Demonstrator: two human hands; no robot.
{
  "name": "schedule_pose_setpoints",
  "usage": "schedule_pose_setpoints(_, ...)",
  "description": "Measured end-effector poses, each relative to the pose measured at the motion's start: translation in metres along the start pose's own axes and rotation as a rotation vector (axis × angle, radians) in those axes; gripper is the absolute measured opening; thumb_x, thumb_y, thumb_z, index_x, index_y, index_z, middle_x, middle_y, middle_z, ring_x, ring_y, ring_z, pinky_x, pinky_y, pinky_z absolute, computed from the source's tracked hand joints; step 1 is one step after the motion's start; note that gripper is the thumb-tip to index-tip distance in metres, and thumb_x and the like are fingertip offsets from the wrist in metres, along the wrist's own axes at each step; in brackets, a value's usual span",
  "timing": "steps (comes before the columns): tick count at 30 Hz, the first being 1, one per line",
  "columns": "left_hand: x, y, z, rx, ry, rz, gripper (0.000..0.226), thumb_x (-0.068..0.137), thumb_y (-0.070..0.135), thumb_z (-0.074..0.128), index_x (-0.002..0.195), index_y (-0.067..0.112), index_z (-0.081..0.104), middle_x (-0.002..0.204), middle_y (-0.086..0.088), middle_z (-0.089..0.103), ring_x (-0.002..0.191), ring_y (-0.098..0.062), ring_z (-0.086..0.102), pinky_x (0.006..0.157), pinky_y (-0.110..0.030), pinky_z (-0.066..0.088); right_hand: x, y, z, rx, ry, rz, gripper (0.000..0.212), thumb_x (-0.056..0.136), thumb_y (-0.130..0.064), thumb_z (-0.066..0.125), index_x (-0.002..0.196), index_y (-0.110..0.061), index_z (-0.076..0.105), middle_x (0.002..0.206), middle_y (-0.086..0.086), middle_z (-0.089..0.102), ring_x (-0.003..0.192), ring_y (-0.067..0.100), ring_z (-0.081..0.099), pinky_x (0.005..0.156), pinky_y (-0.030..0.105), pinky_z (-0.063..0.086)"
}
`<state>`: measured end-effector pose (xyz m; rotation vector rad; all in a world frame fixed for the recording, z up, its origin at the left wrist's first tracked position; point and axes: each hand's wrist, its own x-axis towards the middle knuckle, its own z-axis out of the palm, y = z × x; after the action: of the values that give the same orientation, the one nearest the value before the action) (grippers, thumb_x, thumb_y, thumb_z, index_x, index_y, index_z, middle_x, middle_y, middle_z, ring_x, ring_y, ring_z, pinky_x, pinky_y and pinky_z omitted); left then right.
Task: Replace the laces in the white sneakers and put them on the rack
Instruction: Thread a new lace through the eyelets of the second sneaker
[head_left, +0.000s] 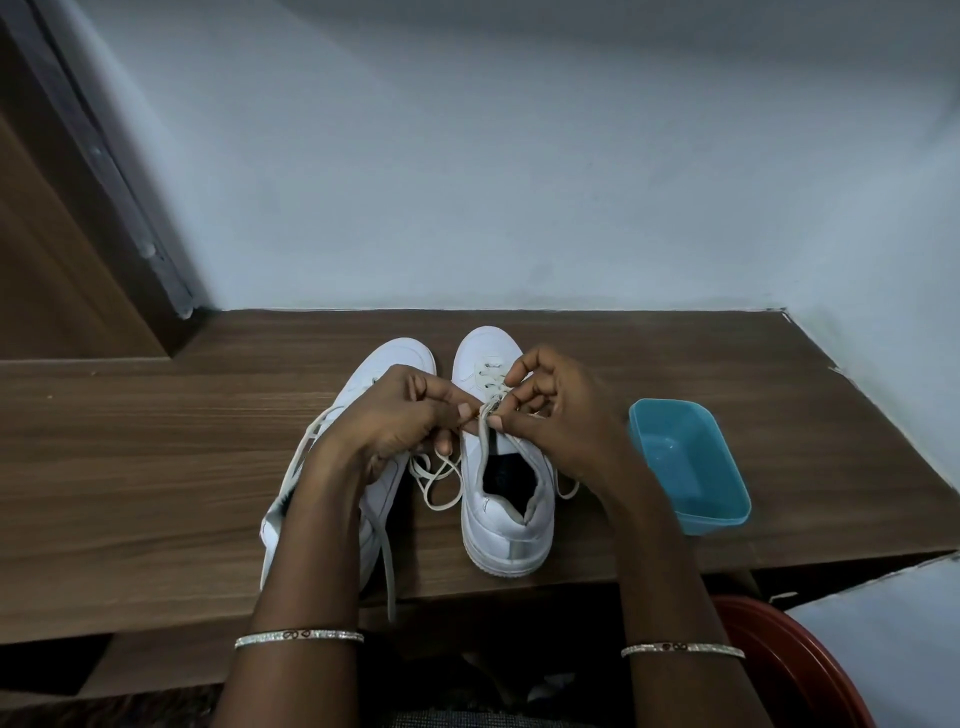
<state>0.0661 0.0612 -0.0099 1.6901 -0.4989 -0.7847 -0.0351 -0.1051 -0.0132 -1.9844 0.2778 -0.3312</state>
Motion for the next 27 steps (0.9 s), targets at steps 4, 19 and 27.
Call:
schedule_pose_setpoints(4, 0.002, -0.003, -0.001, 0.054, 0.005, 0.016, 0.008, 0.086, 0.002, 0.070, 0.090, 0.004, 0.076, 0.077, -0.017, 0.071, 0.042, -0.010, 0.052, 0.039, -0.015, 0.033, 0.002, 0.002, 0.000, -0.002, 0.037, -0.001, 0.033, 0.067, -0.003, 0.088, 0.086, -0.010, 0.062, 0.071, 0.001, 0.074, 0.062, 0.004, 0.067, 0.062, 0.014, 0.050)
schedule_pose_setpoints(19, -0.006, 0.021, -0.016, -0.679, 0.346, 0.196, 0.027, 0.106, 0.006, 0.029, 0.087, 0.009, 0.048, 0.096, -0.022, 0.071, 0.087, -0.030, 0.072, 0.080, -0.042, 0.059, 0.002, 0.016, -0.015, -0.049, -0.029, 0.018, 0.040, 0.066, -0.025, 0.092, 0.099, -0.027, 0.069, 0.092, -0.009, 0.068, 0.077, 0.007, 0.061, 0.075, 0.038, 0.058)
schedule_pose_setpoints(27, -0.011, 0.018, -0.025, -0.063, 0.423, 0.347, 0.014, 0.096, 0.016, 0.057, 0.087, 0.019, 0.066, 0.061, 0.013, 0.054, 0.053, -0.008, 0.043, 0.049, -0.020, 0.034, 0.002, 0.021, -0.016, -0.070, -0.083, 0.079, 0.043, 0.068, -0.032, 0.090, 0.104, -0.033, 0.068, 0.102, -0.012, 0.069, 0.095, 0.006, 0.066, 0.086, 0.041, 0.059)
